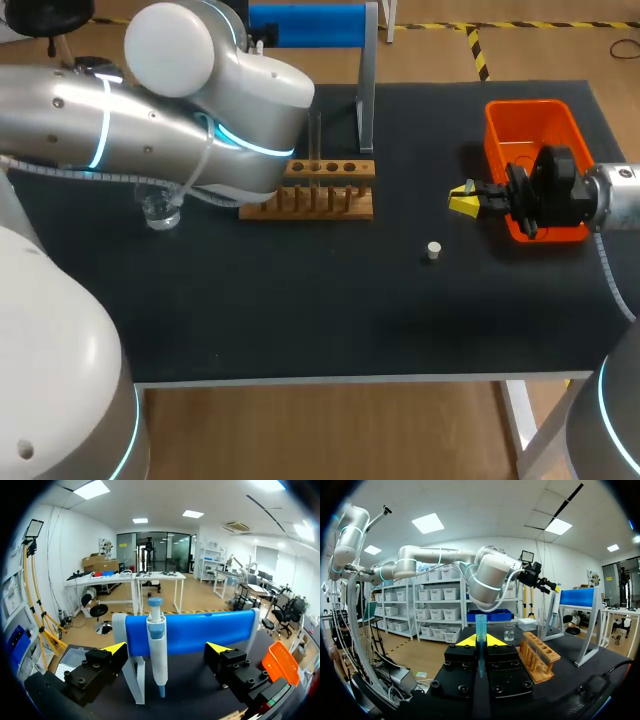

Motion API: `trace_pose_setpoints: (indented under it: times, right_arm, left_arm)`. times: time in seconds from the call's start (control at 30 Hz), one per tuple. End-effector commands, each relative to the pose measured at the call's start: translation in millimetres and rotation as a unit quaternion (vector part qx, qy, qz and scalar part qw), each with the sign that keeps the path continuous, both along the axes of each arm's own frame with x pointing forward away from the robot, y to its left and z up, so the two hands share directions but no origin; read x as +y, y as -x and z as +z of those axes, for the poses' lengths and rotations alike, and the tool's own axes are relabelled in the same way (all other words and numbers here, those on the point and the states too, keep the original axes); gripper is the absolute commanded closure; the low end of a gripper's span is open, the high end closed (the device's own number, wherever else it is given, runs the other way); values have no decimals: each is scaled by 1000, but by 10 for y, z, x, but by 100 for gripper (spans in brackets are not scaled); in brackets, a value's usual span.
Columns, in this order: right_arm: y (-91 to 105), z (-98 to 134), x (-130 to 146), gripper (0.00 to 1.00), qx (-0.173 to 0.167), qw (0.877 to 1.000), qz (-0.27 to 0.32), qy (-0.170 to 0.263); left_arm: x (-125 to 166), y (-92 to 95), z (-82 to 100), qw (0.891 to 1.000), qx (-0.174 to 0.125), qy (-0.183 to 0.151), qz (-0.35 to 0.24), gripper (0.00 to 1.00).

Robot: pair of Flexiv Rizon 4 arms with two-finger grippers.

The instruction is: Invert the test tube, pick up the pipette, mount the tip to pipette, aspirate from beaker and dispense into the tube, eject the tip, return the pipette, and cap with the stopper.

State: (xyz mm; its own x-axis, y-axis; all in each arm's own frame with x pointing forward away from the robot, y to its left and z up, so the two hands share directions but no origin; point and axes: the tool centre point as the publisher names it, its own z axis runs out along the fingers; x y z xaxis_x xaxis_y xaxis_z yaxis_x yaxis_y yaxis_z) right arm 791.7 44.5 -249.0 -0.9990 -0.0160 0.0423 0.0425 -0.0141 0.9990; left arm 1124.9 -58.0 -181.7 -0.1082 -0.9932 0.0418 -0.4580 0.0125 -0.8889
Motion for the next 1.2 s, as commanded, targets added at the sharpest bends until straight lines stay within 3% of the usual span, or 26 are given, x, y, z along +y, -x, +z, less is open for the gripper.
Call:
trace_pose_setpoints:
  times: [0.03, 0.4, 1.13, 1.17, 1.2]
  right_arm:
    - [10, 3, -10, 100, 0, 1000, 0, 0]
    - [10, 3, -10, 100, 0, 1000, 0, 0]
    - [10, 3, -10, 100, 0, 1000, 0, 0]
    - [10, 3, -10, 100, 0, 1000, 0, 0]
    - [10, 3, -10, 100, 0, 1000, 0, 0]
  left_arm:
    - [-26, -45, -61, 1000, -12, 4, 4, 0]
    - [-67, -136, -139, 1000, -24, 12, 8, 0]
    - [-67, -248, -230, 999, -36, -5, 25, 0]
    - [-64, -252, -233, 999, -36, -5, 26, 7]
    - [-60, -255, -235, 999, -36, -5, 26, 21]
